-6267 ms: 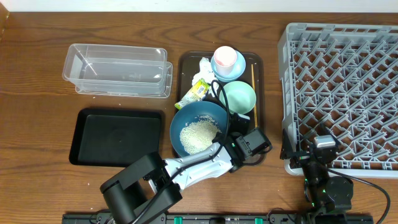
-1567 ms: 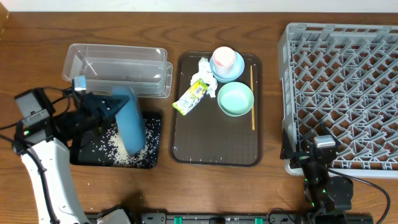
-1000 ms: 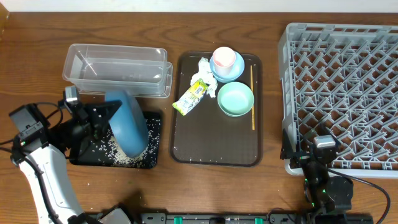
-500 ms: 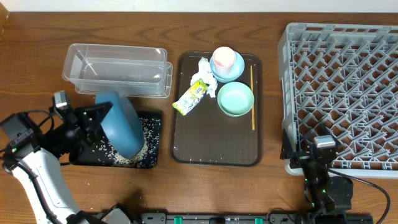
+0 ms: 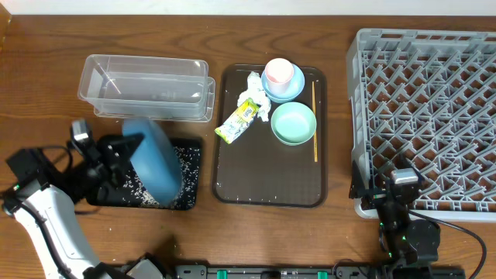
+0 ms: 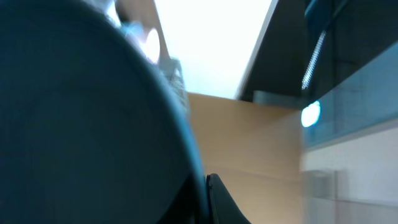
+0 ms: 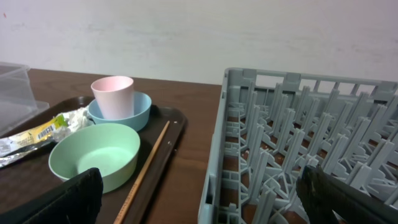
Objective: Sort waste into correct bins and load items into the dishwasher rack
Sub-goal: 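Tilt the blue bowl with the left gripper, pouring rice onto black tray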
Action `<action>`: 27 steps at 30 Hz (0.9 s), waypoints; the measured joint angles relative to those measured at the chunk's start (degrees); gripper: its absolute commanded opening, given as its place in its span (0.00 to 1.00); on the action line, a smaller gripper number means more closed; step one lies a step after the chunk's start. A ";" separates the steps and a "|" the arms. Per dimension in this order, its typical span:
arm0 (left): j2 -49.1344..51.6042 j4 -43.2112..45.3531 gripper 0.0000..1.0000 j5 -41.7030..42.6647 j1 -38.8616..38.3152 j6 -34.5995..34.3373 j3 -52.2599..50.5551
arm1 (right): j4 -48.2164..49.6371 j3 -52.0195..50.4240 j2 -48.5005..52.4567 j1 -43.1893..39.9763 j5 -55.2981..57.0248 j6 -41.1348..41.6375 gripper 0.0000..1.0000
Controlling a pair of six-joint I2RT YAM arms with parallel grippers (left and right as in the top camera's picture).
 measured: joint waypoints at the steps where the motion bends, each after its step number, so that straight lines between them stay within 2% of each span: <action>1: -0.68 -1.99 0.06 0.39 -0.04 1.68 -0.31 | -0.02 0.00 0.00 0.00 -0.02 0.02 0.99; 4: -2.51 3.28 0.06 -1.14 0.50 5.03 -0.35 | -0.02 0.00 0.00 0.00 -0.02 0.00 0.99; 14: -6.91 1.95 0.06 -4.61 0.59 6.38 -0.31 | -0.02 0.00 0.00 0.00 -0.02 0.00 0.99; 23: -21.59 4.00 0.06 -7.61 -8.68 7.45 -0.31 | -0.02 0.00 0.00 0.00 -0.02 0.00 0.99; 27: -27.34 3.89 0.06 -10.38 -15.43 7.45 -0.31 | -0.04 0.00 0.00 0.00 -0.02 0.00 0.99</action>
